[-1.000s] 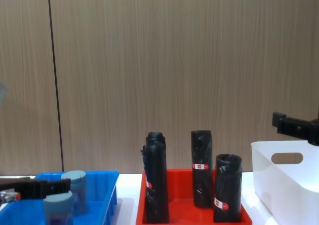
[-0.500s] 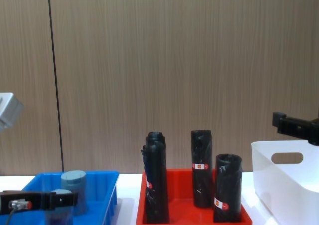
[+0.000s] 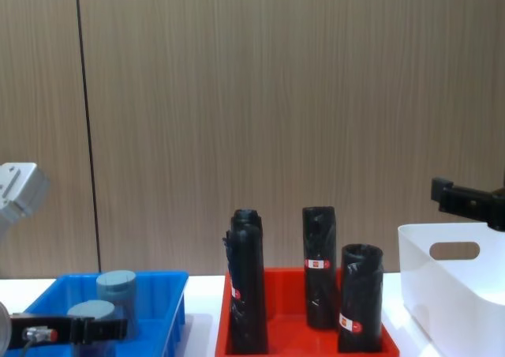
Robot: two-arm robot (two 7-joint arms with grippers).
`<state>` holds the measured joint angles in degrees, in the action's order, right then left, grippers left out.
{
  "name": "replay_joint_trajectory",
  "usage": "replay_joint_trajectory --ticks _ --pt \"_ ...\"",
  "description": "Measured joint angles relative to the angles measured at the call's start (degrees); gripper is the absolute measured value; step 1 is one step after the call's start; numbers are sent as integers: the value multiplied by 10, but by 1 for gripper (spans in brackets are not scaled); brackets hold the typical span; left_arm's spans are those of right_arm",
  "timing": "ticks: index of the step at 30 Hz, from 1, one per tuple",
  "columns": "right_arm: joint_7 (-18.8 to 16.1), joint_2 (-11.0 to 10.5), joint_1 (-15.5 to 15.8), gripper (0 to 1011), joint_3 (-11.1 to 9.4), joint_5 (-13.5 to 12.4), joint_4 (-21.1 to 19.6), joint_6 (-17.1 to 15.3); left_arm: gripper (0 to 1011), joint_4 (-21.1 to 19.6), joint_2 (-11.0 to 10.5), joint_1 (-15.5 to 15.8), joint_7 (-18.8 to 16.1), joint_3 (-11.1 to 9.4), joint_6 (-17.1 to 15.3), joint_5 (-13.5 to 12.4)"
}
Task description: Pick the cotton swabs from the blue box and place them into the white box.
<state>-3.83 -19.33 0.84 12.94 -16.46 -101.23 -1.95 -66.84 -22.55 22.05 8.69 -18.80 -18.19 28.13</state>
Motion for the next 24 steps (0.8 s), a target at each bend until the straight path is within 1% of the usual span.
replay_joint_trajectory --ticks 8,9,14,19,21,24 --pt "0 0 0 1002 0 0 0 0 1003 22 6 12 10 -2 0 -14" --pt "0 0 0 1001 0 0 0 0 989 25 7 14 11 -2 1 -16" --pt "0 0 0 1002 0 0 0 0 895 34 9 19 15 -3 6 -26" --pt "0 0 0 1002 0 0 0 0 754 36 10 19 16 -4 13 -32" --pt "0 0 0 1002 0 0 0 0 681 36 9 19 16 -4 16 -35" --pt "0 0 0 1001 0 0 0 0 657 35 9 17 16 -3 19 -38"
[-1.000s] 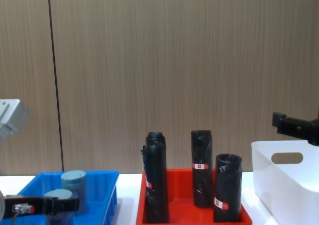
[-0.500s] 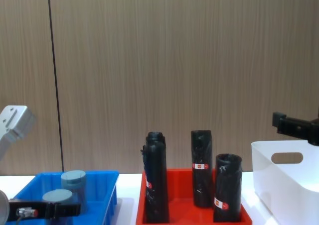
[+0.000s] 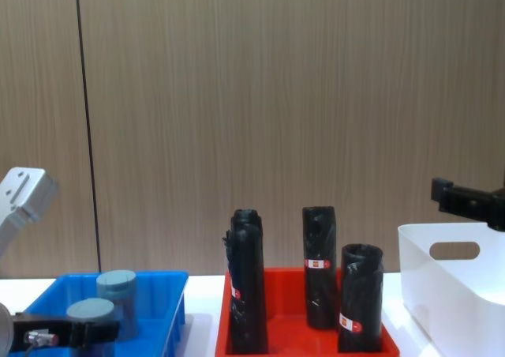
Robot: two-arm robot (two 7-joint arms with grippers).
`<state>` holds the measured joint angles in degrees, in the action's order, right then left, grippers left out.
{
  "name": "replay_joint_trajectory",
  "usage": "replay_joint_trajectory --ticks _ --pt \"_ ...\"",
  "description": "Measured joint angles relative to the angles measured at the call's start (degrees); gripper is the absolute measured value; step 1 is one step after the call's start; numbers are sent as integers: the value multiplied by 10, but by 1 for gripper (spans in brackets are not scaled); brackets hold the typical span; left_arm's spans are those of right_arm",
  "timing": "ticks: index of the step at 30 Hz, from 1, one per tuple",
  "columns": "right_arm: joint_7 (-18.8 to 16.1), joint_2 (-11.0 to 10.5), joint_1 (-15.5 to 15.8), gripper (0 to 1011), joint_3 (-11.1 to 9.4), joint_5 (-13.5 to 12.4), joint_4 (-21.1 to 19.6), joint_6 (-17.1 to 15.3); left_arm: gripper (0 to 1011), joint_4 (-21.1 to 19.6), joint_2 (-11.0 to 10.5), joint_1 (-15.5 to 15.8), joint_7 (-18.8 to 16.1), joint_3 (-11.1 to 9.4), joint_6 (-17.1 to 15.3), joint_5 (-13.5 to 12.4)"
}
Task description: Pick the cotton swabs from the blue box and place them into the white box.
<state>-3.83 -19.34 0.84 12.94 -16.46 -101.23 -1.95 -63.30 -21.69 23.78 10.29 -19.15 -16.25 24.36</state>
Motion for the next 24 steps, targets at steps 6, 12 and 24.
replay_joint_trajectory --ticks 6,12,24 --pt "0 0 0 1002 0 0 0 0 658 -12 -4 -8 -5 1 11 -6" --pt "0 0 0 1001 0 0 0 0 657 -43 -14 -23 -11 4 27 -15" --pt "0 0 0 1001 0 0 0 0 657 -129 -42 -55 21 14 51 -23"
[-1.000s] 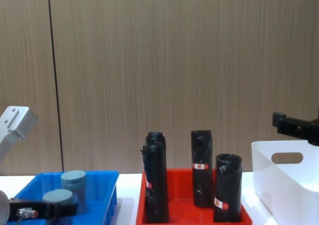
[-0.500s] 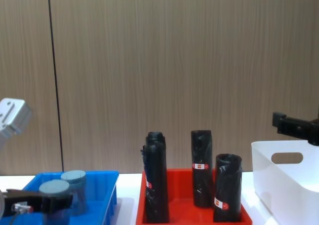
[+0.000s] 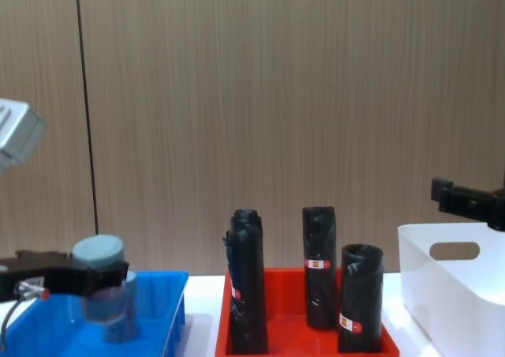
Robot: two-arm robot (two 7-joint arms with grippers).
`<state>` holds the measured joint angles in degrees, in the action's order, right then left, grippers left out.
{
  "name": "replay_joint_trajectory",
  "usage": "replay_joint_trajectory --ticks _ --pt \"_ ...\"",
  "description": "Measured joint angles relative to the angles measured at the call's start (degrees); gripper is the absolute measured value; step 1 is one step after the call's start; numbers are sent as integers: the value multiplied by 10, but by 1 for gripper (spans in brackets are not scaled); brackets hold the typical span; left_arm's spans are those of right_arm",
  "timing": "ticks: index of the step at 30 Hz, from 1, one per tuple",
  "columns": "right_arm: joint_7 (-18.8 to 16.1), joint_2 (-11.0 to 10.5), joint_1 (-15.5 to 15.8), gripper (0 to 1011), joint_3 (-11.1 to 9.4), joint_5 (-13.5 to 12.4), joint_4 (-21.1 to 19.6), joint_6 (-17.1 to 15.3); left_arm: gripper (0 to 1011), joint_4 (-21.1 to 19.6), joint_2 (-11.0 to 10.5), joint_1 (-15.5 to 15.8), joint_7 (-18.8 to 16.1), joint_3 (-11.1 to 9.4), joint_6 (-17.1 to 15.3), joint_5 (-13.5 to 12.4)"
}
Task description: Pick the cotton swabs from the blue box and place them into the white box.
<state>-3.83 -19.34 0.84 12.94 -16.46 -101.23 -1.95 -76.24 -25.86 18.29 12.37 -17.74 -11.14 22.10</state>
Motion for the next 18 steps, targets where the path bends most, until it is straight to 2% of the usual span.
replay_joint_trajectory --ticks 5,8,12,18 --pt "0 0 0 1002 0 0 0 0 657 -25 -9 -7 24 4 6 2" --pt "0 0 0 1002 0 0 0 0 657 -41 -15 -11 52 6 12 8" --pt "0 0 0 1002 0 0 0 0 657 -50 -19 -12 74 8 17 15" --pt "0 0 0 1002 0 0 0 0 657 -59 -23 -12 125 10 27 31"
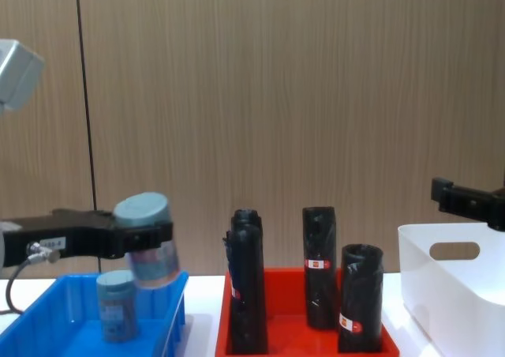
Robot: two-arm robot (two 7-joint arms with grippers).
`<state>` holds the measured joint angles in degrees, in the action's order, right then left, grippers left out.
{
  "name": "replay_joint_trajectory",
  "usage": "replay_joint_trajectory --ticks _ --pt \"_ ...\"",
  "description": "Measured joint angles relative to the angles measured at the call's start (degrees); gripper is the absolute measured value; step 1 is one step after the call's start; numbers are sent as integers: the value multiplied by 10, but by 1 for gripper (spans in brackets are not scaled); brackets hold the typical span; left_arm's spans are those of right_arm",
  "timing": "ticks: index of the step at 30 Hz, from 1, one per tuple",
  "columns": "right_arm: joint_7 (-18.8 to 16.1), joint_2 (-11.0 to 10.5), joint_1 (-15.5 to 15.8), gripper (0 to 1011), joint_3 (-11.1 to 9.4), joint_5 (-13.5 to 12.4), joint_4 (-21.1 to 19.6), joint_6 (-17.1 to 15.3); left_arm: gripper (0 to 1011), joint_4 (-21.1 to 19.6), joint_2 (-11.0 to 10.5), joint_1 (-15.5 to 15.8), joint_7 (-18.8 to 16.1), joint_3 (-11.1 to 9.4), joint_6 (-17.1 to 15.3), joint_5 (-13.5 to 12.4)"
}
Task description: Pick the cotton swabs from the blue box and place them into the white box.
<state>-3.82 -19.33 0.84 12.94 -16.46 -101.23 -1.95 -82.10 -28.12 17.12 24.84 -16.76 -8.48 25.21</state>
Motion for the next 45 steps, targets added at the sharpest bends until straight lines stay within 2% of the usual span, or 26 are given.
replay_joint_trajectory --ticks 12,17,19,25,26,32,45 --pt "0 0 0 1002 0 0 0 0 657 9 3 16 111 -2 18 29" --pt "0 0 0 1002 0 0 0 0 657 22 7 26 165 -5 27 39" --pt "0 0 0 1001 0 0 0 0 657 26 8 29 177 -6 29 41" --pt "0 0 0 1001 0 0 0 0 657 51 15 46 248 -12 39 49" --pt "0 0 0 1002 0 0 0 0 657 51 15 46 248 -12 39 49" --pt "0 0 0 1002 0 0 0 0 657 73 20 58 306 -17 47 52" --pt "0 0 0 1002 0 0 0 0 657 91 22 70 354 -24 54 47"
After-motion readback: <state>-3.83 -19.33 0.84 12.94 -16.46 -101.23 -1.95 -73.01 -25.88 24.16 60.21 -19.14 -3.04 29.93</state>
